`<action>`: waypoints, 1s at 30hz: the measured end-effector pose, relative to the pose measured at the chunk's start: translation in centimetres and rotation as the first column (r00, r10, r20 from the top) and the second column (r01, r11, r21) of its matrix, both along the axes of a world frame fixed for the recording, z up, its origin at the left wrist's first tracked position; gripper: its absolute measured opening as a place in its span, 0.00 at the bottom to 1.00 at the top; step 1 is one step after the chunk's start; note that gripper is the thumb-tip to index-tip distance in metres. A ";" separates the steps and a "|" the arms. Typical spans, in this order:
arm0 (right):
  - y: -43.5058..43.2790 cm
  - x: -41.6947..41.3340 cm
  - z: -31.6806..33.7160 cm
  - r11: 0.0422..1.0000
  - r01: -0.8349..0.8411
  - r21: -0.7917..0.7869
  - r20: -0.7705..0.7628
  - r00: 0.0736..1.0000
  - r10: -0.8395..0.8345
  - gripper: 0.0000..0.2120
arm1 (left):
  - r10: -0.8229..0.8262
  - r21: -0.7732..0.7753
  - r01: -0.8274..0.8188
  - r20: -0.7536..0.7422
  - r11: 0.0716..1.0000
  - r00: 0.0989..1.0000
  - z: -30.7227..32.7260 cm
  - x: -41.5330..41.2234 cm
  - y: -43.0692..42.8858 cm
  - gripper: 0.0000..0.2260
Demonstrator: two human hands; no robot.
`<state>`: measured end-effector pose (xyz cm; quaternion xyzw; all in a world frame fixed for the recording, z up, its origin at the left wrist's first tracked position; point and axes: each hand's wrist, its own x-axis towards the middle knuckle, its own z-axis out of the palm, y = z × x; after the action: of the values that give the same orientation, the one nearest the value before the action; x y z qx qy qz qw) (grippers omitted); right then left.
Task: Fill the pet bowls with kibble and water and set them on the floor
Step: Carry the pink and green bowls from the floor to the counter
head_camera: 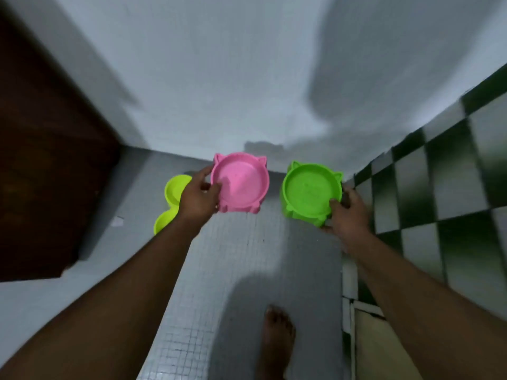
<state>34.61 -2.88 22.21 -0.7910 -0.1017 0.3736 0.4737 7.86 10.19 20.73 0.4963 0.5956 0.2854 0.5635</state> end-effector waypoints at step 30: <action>-47.3 -23.2 44.1 0.976 0.090 0.196 0.028 0.995 -0.097 0.18 | -0.269 -0.014 0.270 0.041 0.963 0.962 45.8 -20.3 -42.3 0.13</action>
<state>11.38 -50.22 66.35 -0.7515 -0.1094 0.3244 0.5639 -12.43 -32.10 66.48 0.5615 0.5144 0.2096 0.6133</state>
